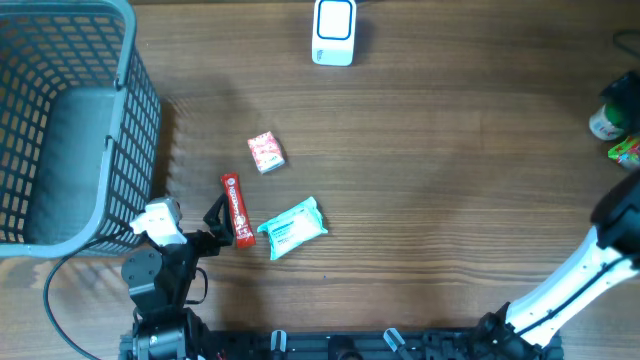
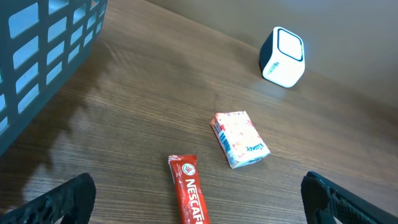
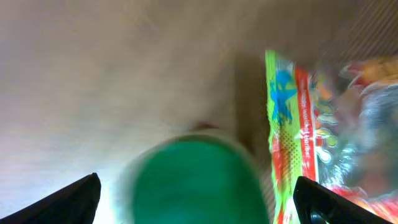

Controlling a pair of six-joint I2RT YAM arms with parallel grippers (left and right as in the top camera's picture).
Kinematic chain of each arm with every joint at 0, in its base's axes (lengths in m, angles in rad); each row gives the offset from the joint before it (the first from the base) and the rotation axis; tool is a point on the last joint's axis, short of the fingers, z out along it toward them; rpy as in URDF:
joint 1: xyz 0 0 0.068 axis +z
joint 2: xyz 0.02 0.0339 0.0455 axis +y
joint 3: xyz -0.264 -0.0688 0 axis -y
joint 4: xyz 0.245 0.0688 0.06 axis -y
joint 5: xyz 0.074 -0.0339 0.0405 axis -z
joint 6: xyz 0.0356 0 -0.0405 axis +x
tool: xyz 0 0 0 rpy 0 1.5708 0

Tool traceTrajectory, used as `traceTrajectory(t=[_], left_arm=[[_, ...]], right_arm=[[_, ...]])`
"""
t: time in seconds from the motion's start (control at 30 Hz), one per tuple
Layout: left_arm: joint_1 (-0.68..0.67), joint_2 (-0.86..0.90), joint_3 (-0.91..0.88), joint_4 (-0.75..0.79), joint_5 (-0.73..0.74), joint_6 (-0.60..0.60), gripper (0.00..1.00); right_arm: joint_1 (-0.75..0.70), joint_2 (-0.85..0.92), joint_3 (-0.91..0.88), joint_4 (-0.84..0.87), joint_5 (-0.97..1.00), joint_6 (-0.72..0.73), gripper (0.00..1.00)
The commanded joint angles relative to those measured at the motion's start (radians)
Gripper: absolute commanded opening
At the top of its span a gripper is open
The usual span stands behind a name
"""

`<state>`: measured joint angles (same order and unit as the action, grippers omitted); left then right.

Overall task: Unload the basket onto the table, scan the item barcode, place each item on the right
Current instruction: 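Carry the jar with the right gripper to the table's right edge, then reach the right gripper to the small red-white box and grasp it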

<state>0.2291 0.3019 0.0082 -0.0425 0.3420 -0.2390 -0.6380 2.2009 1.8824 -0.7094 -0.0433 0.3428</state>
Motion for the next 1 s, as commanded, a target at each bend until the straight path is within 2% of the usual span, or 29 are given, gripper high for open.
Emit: traceTrajectory(t=[0.0,0.1,0.27,0.4,0.57,0.7,0.83,0.93,0.97], left_arm=[[-0.003,0.000,-0.002,-0.003,0.002,-0.005,1.00],[-0.003,-0.001,-0.002,-0.003,0.002,-0.005,1.00],[-0.003,-0.001,-0.002,-0.003,0.002,-0.005,1.00],[-0.003,-0.001,-0.002,-0.003,0.002,-0.005,1.00],[-0.003,-0.001,-0.002,-0.003,0.002,-0.005,1.00],[-0.003,0.000,-0.002,-0.003,0.002,-0.005,1.00],[-0.003,-0.001,-0.002,-0.003,0.002,-0.005,1.00],[-0.003,-0.001,-0.002,-0.003,0.002,-0.005,1.00],[-0.003,-0.001,-0.002,-0.004,0.002,-0.005,1.00]], right_arm=[[0.053,-0.244,0.061,0.020,-0.152,0.103,1.00],[0.137,-0.362,0.061,-0.020,-0.188,0.102,1.00],[0.423,-0.439,0.058,-0.266,-0.299,0.101,1.00],[0.763,-0.377,-0.006,-0.296,-0.335,0.053,1.00],[1.066,-0.216,-0.032,-0.295,-0.151,0.015,1.00],[1.231,-0.053,-0.032,-0.249,-0.164,-0.021,1.00],[1.295,0.026,-0.032,-0.208,-0.190,0.239,0.99],[1.297,0.027,-0.031,-0.165,-0.233,0.392,0.88],[1.297,0.027,-0.031,-0.162,-0.248,0.468,0.81]])
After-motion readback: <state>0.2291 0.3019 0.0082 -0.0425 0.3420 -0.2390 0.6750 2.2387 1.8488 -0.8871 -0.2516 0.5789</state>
